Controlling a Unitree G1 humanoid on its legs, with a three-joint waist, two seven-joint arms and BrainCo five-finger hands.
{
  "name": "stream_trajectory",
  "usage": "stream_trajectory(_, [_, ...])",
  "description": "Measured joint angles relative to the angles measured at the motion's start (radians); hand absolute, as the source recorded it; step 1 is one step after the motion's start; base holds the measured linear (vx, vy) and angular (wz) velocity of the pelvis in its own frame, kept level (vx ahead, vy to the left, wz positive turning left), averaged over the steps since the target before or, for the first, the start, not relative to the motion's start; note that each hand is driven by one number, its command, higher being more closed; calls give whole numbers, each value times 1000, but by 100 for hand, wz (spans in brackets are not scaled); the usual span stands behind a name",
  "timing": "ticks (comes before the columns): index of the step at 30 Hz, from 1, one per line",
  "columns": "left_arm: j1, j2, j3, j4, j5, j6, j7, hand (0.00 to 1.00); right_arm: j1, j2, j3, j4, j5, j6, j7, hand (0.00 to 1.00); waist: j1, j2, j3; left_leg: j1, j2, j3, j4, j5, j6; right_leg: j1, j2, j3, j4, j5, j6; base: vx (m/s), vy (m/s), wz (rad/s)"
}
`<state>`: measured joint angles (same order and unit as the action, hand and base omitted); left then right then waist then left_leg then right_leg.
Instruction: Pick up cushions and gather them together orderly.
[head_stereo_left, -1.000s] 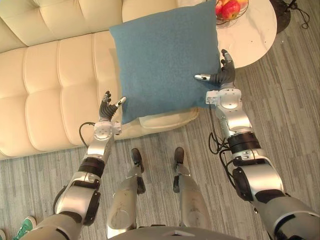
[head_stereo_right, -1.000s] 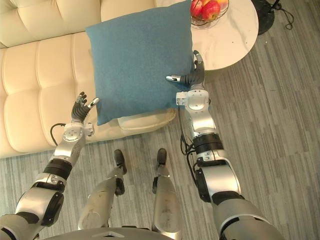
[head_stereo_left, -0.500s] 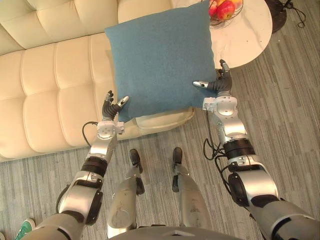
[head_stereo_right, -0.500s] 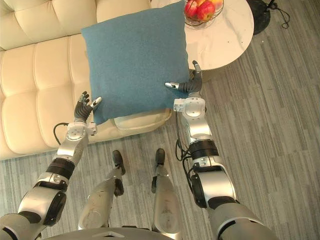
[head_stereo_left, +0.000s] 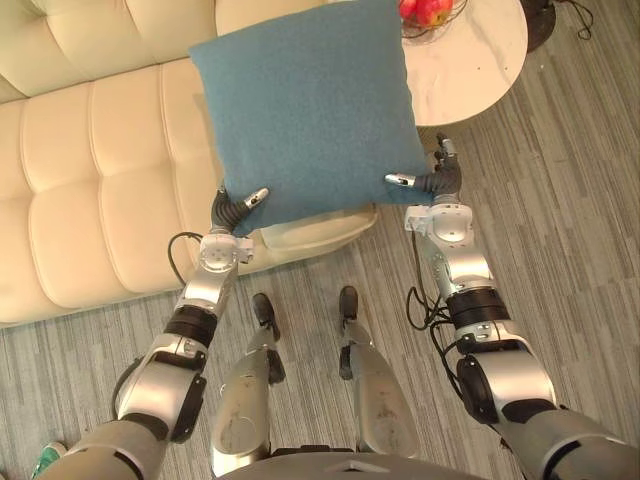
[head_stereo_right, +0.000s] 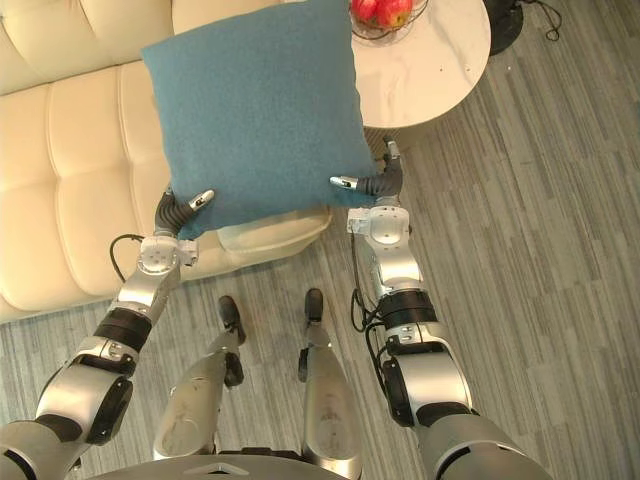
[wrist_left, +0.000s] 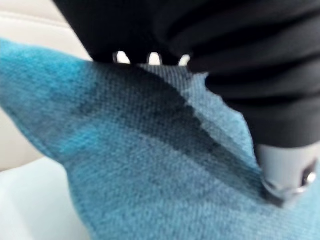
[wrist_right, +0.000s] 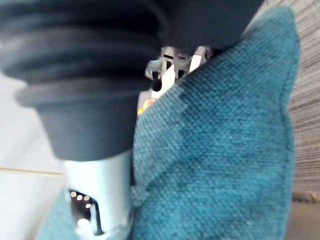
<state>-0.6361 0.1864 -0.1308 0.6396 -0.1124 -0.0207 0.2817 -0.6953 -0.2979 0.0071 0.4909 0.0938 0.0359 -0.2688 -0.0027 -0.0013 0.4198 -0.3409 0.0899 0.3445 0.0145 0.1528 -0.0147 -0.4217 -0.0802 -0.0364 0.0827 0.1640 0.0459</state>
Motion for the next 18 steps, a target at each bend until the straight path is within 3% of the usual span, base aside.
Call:
stream_trajectory(5, [-17, 15, -33, 0, 11, 1, -2, 0, -35, -31, 79, 45, -2, 14, 30, 0, 4, -2, 1, -15, 0, 1, 1, 1, 0, -15, 0, -1, -1, 4, 3, -10, -28, 0])
stream_trajectory(6, [-26, 21, -36, 1, 16, 1, -2, 100, -47, -37, 100, 47, -3, 15, 34, 0, 2, -3, 2, -27, 2, -1, 3, 1, 0, -24, 0, -4, -1, 5, 2, 0, 0, 0])
stream_trajectory(7, [-37, 28, -42, 2, 19, 3, -2, 100, -63, -41, 119, 54, -8, 16, 44, 100, 1, -4, 2, -37, 2, -1, 4, 4, -1, -35, 0, -4, 0, 7, 2, 0, 0, 0])
stream_trajectory(18, [-108, 44, -91, 19, 18, 14, 0, 100, -136, -106, 297, 86, -100, 38, 69, 100, 2, -4, 3, -91, 11, -15, 1, 20, -7, -80, 1, -32, 4, 13, -6, -24, -18, 5])
